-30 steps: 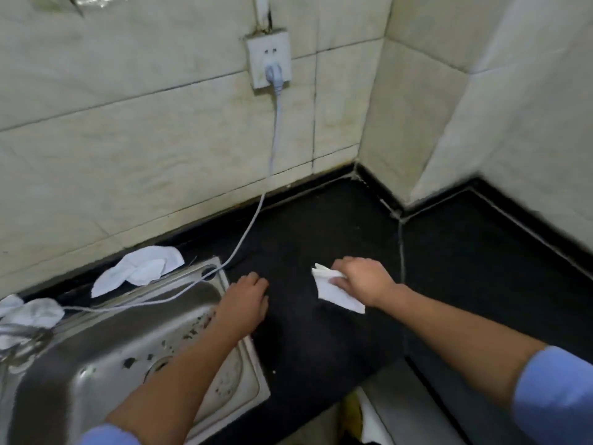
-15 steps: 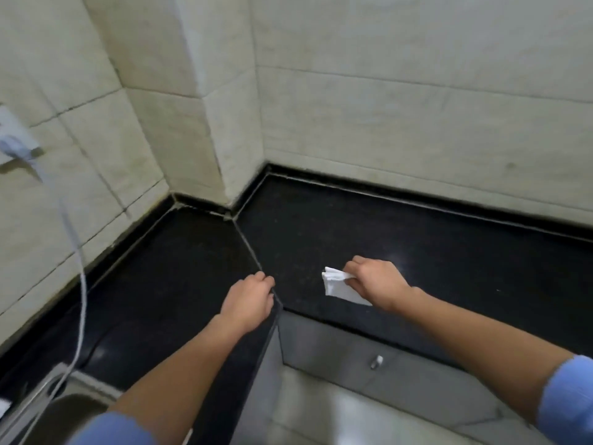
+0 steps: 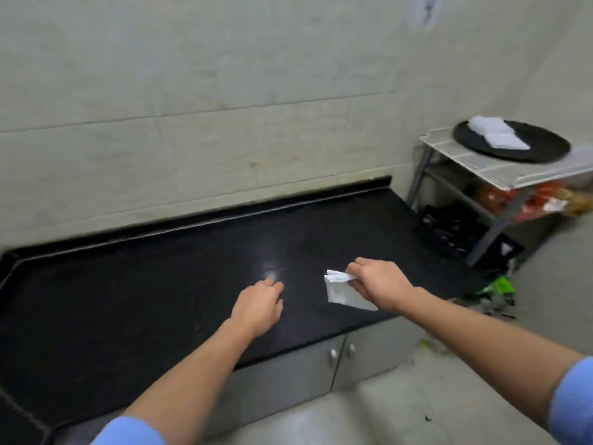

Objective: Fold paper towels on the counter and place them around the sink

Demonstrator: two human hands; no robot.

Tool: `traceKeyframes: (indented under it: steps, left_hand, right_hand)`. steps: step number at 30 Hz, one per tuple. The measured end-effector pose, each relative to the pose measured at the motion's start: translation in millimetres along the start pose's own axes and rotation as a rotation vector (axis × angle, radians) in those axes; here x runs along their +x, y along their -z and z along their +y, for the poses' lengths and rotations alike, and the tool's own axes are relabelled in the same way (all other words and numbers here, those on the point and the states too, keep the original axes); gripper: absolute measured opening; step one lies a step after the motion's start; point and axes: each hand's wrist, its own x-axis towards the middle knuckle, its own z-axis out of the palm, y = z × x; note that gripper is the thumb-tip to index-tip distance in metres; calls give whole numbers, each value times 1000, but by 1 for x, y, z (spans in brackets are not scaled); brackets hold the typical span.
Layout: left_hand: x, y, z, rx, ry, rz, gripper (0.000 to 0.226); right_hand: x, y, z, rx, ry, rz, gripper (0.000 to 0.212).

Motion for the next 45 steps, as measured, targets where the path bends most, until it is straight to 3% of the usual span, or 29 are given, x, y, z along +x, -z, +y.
traceKeyframes:
  steps: [12,23,33,40,45]
  left_hand:
    - [214,-13,224,30,-445,-47,24]
    - [420,6,351,-34,-659,57,19]
    - [544,12,412,-98,-585,99,22]
    - [620,14,458,-71,-411,204,21]
    - [663,16,494,-51,-252,187,23]
  right_hand:
    - [-107,22,256,-42,-437,76,21]
    - [-72,79,451,-83,-565,165,17]
    - [2,132,604,-87,-509,291,18]
    - [74,134,711,-20,-365,261,23]
    - [119,126,771,43,-221,160,22]
